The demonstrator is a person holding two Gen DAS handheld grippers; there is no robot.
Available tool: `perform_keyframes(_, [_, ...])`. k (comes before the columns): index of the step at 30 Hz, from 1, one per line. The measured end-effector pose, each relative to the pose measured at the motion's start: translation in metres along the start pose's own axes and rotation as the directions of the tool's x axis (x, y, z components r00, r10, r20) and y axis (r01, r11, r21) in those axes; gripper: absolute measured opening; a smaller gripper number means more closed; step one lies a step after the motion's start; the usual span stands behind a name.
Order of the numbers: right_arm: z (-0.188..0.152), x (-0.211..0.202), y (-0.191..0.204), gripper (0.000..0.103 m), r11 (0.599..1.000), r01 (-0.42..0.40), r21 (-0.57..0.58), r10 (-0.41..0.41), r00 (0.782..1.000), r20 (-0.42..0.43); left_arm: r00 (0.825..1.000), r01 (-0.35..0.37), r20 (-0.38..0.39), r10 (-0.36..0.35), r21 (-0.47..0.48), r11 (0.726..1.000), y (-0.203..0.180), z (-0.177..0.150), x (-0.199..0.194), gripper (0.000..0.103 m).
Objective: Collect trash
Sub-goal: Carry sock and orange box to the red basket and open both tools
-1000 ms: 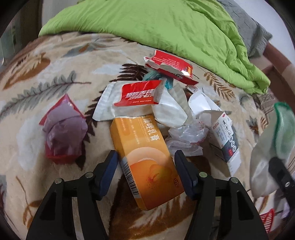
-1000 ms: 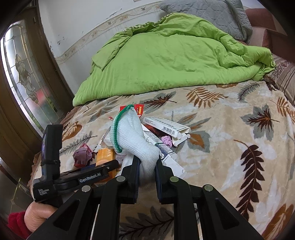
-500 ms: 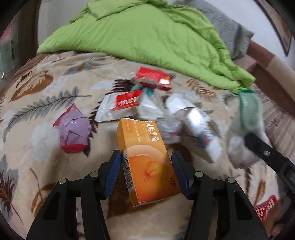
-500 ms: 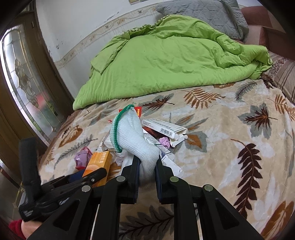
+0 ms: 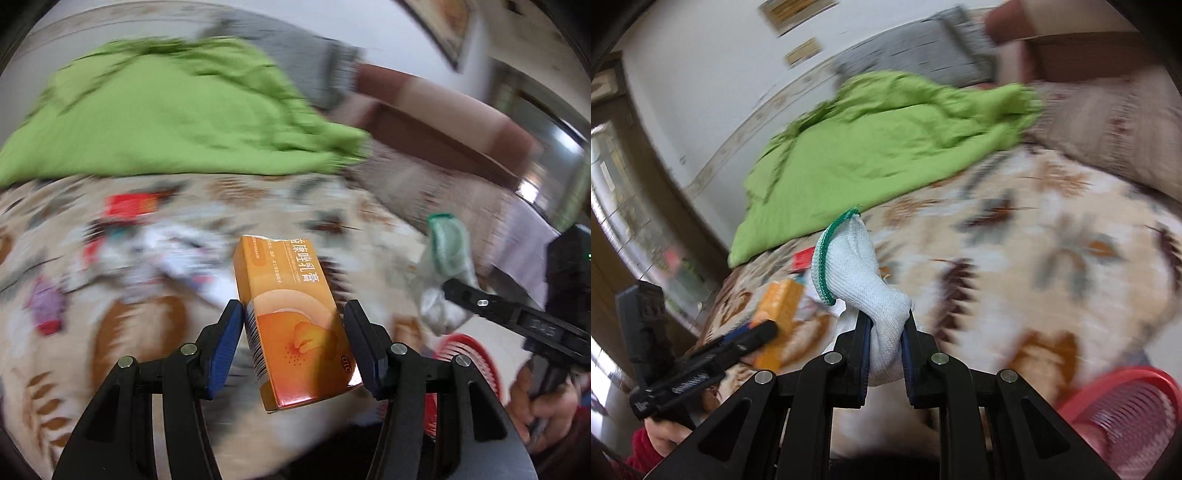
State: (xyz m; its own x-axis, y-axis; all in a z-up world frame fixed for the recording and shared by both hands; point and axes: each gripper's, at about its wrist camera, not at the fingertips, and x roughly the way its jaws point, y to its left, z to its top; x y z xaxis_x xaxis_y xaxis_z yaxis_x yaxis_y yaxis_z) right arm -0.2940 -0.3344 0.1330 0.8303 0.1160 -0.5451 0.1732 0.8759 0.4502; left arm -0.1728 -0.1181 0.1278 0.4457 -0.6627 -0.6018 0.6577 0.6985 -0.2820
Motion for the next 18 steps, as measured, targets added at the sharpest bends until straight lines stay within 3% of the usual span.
perform_keyframes(4, [-0.019, -0.056, -0.053, 0.016, 0.989, 0.125, 0.085, -0.127, 0.992, 0.017, 0.987, 0.156, -0.062, -0.151, 0.078, 0.985, -0.064, -0.006, 0.011, 0.055])
perform_keyframes(9, [-0.045, -0.106, -0.107, 0.016, 0.950, 0.243, 0.195, -0.246, 0.969, -0.007, 0.940, 0.318, -0.180, -0.291, 0.143, 0.937, -0.137, -0.021, 0.032, 0.055])
perform_keyframes(14, [-0.067, -0.124, -0.134, 0.020, 0.913, 0.330, 0.238, -0.328, 0.943, -0.051, 0.901, 0.396, -0.276, -0.336, 0.203, 0.895, -0.196, -0.044, 0.049, 0.056])
perform_keyframes(15, [-0.070, -0.125, -0.140, 0.025, 0.906, 0.342, 0.250, -0.338, 0.939, -0.058, 0.898, 0.398, -0.288, -0.333, 0.212, 0.892, -0.203, -0.048, 0.051, 0.057])
perform_keyframes(16, [-0.073, -0.128, -0.143, 0.037, 0.900, 0.351, 0.258, -0.347, 0.936, -0.064, 0.896, 0.397, -0.305, -0.323, 0.224, 0.890, -0.210, -0.053, 0.052, 0.058])
perform_keyframes(18, [-0.075, -0.133, -0.147, 0.046, 0.892, 0.368, 0.263, -0.366, 0.929, -0.057, 0.897, 0.390, -0.313, -0.312, 0.230, 0.892, -0.214, -0.057, 0.052, 0.065])
